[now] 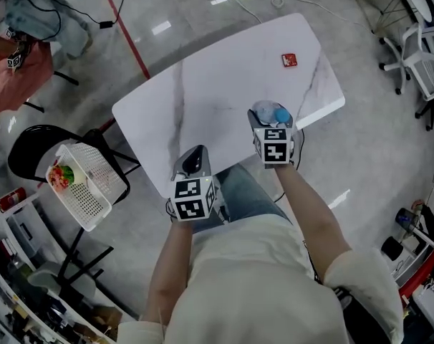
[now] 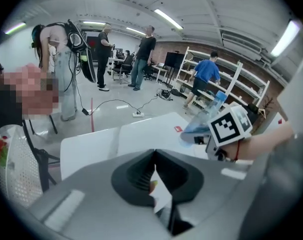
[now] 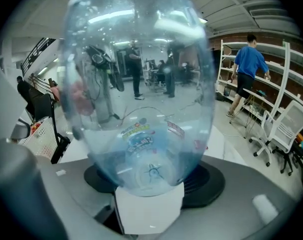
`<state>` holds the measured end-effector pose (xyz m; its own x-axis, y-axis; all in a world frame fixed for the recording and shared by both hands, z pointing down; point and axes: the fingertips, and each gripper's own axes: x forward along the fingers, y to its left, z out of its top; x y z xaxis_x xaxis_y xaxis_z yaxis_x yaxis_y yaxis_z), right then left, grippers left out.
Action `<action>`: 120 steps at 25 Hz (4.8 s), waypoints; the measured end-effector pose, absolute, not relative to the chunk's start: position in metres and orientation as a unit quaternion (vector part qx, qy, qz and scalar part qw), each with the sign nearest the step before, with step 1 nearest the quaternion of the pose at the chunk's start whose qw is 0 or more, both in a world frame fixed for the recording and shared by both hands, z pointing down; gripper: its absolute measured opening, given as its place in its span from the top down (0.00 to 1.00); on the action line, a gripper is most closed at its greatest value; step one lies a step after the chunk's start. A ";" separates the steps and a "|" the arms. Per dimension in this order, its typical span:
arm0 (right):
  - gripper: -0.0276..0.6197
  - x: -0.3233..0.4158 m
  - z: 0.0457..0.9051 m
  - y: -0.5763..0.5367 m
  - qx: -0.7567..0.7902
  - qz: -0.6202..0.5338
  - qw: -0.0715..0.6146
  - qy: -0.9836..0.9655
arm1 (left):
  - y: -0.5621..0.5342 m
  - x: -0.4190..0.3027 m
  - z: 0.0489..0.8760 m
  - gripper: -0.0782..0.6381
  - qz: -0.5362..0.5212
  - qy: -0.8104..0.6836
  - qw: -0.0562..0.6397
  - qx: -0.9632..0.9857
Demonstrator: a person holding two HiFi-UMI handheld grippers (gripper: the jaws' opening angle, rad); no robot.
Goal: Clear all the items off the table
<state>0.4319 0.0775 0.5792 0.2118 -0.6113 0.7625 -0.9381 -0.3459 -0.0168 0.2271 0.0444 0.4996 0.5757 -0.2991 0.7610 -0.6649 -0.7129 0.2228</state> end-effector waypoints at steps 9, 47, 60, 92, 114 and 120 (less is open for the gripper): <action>0.44 0.386 0.529 0.079 0.726 0.328 0.247 -0.551 | 0.037 0.182 0.476 0.88 0.344 -0.312 0.256 0.848; 0.44 0.081 0.432 -0.058 0.577 0.208 0.287 -0.736 | -0.044 -0.120 0.419 0.88 0.242 -0.504 0.280 0.781; 0.44 -0.040 0.440 -0.090 0.499 0.188 0.305 -0.789 | -0.041 -0.221 0.429 0.88 0.219 -0.568 0.309 0.731; 0.44 -0.298 0.495 -0.108 0.303 0.157 0.370 -0.864 | -0.029 -0.393 0.466 0.88 0.187 -0.652 0.373 0.633; 0.44 -0.372 0.587 -0.117 0.212 0.165 0.431 -0.861 | -0.063 -0.444 0.520 0.88 0.180 -0.668 0.406 0.597; 0.44 -0.392 0.615 -0.114 0.186 0.166 0.449 -0.858 | -0.065 -0.451 0.530 0.88 0.183 -0.669 0.407 0.594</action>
<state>-0.3917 -0.1138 0.6146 -0.5285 -0.1700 0.8317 -0.4672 0.8762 -0.1178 -0.4509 -0.0652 0.5300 0.0369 -0.6456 0.7628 -0.9441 0.2276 0.2384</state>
